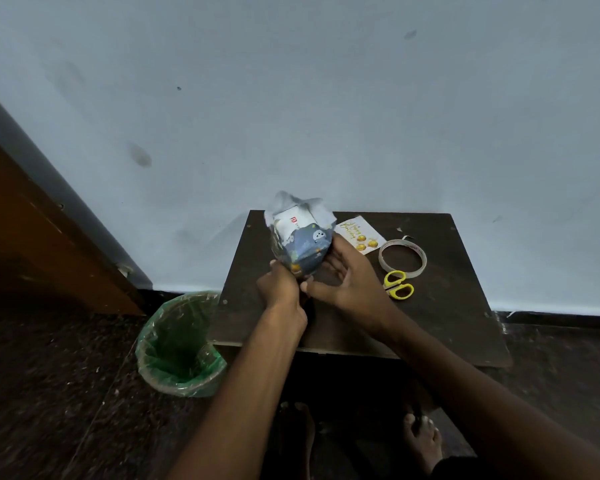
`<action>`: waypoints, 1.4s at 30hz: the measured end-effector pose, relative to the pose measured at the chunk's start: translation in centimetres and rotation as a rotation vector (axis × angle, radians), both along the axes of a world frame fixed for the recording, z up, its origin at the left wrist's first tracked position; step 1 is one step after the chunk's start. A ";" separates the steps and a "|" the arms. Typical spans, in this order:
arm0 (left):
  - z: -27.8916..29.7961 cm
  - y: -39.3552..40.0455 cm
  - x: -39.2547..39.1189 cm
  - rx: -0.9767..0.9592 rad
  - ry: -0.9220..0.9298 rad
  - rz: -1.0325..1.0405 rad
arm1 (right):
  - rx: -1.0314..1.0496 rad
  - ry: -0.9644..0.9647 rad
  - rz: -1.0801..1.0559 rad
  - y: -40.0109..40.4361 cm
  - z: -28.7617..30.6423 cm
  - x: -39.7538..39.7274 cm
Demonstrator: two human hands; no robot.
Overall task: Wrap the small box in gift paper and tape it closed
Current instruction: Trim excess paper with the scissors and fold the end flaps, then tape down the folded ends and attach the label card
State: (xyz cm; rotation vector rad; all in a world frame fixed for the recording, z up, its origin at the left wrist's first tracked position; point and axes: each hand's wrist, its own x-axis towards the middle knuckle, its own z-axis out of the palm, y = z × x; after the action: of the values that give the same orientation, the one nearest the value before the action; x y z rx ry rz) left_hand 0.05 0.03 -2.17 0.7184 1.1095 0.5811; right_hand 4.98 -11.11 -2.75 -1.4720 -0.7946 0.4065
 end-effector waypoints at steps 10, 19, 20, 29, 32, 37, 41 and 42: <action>-0.4 0.1 -0.6 0.387 0.249 -0.544 | 0.010 0.188 -0.202 -1.0 0.7 3.4; -0.1 3.8 -3.5 0.303 0.436 -1.020 | -0.190 0.141 0.133 -2.1 0.8 4.3; 0.0 3.8 -3.7 0.312 0.457 -1.054 | -0.207 0.135 0.164 -2.1 0.8 4.2; 1.1 3.4 -4.1 0.933 0.943 -1.275 | -0.236 0.090 0.212 -2.0 0.5 3.3; 1.6 1.9 -4.1 1.170 1.138 -1.102 | -0.271 0.080 0.230 -1.7 0.6 3.2; 1.4 1.5 -5.7 1.223 0.722 -0.844 | -0.330 0.065 0.234 -1.0 0.8 3.1; 1.9 0.8 -5.6 1.190 0.063 -0.591 | -0.346 0.044 0.260 -1.0 1.5 2.7; 1.9 0.4 -5.4 1.136 -0.061 -0.536 | -0.345 0.031 0.265 -0.9 1.5 2.8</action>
State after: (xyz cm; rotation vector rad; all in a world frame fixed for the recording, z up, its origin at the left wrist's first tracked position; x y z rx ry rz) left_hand -5.33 0.43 -0.25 1.8856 0.3986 0.7361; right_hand 7.73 -12.06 -1.24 -1.6775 -0.9314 0.7967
